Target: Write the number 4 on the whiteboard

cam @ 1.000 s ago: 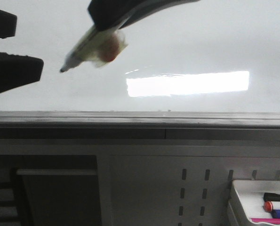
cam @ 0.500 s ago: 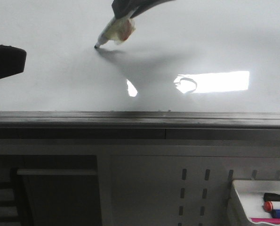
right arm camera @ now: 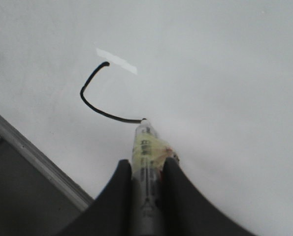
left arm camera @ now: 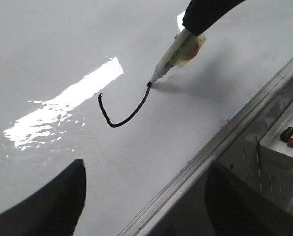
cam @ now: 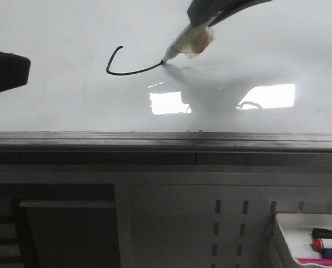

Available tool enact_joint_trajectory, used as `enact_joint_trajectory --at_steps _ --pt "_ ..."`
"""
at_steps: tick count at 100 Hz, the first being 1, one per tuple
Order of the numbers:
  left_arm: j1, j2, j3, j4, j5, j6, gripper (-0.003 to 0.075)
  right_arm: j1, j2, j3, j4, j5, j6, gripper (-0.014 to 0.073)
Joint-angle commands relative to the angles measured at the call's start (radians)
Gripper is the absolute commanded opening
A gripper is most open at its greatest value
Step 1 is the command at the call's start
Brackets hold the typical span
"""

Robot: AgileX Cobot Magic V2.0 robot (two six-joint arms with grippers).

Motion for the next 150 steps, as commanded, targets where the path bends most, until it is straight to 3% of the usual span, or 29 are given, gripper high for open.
enact_joint_trajectory --at_steps 1,18,47,93,117,126,139,150 --pt "0.000 -0.009 -0.028 -0.025 -0.074 -0.005 0.0459 0.025 -0.013 -0.082 -0.018 -0.078 -0.029 -0.0062" --pt "0.000 -0.009 -0.028 -0.025 -0.074 -0.005 0.0459 0.013 0.066 -0.121 -0.022 -0.075 -0.029 -0.0062" --pt "0.000 -0.001 -0.028 -0.011 -0.088 0.028 0.0459 0.086 0.075 -0.040 0.035 0.086 -0.029 -0.0062" --pt "0.000 0.316 -0.028 0.084 -0.389 0.076 0.0459 0.239 0.063 -0.129 0.068 0.227 -0.029 -0.0064" --pt "0.000 0.403 -0.030 0.084 -0.453 0.076 0.0451 0.293 0.063 -0.165 0.091 0.286 -0.029 -0.0064" --pt "0.000 0.415 -0.030 0.084 -0.456 0.076 0.0333 0.293 0.063 -0.165 0.110 0.295 -0.029 -0.0064" --pt "0.000 0.415 -0.030 0.091 -0.456 0.076 -0.0016 0.293 0.063 -0.165 0.113 0.298 -0.029 -0.0064" --pt "0.000 0.415 -0.030 0.097 -0.456 0.076 -0.0020 0.293 0.063 -0.165 0.117 0.300 -0.029 -0.0064"
